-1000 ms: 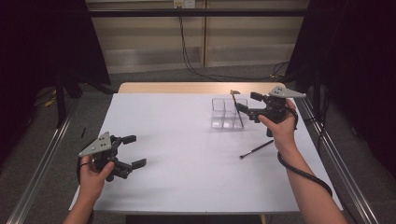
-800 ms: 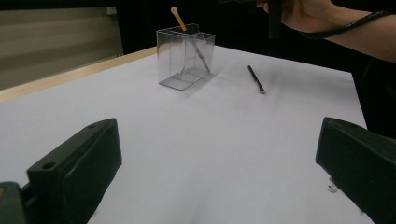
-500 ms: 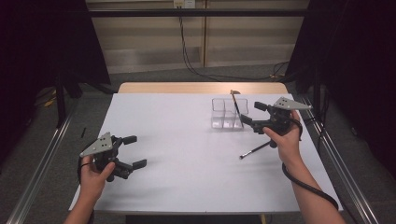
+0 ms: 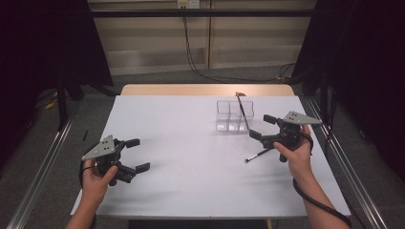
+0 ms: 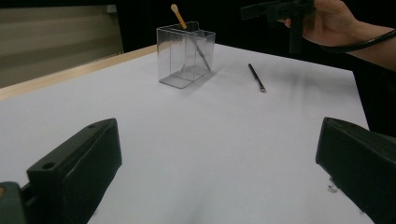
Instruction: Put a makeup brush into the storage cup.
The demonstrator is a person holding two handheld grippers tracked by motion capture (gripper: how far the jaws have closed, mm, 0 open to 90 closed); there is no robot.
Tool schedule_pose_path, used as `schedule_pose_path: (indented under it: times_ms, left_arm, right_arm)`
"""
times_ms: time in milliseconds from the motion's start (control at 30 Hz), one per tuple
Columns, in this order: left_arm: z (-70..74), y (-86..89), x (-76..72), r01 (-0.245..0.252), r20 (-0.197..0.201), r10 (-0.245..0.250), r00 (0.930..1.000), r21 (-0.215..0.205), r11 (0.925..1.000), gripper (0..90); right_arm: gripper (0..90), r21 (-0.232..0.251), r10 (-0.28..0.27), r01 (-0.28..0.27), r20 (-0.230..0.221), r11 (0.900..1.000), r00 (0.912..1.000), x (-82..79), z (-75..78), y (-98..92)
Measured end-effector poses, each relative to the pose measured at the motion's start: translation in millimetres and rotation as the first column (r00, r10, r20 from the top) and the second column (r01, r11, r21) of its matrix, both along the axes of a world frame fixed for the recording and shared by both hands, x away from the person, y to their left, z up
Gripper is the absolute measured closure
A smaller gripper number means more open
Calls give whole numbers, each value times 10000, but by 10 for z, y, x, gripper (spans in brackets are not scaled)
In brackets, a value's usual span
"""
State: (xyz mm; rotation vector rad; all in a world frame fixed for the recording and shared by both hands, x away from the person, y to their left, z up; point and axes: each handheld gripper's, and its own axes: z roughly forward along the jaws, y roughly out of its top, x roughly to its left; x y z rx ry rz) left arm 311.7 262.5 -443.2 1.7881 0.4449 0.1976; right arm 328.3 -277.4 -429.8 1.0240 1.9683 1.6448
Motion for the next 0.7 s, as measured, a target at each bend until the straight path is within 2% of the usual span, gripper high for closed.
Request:
schedule_pose_path:
  times_ms: [467,700]
  left_arm:
    - [6,8,0,-1,47,1,10000,-22,10000,2]
    - [3,14,-1,-27,20,27,10000,-35,10000,2]
  right_arm:
    - [39,-320,128,-130,-58,9994,9999,-208,-65,-33]
    - [38,-309,95,-98,-120,9995,9999,-309,-97,-76]
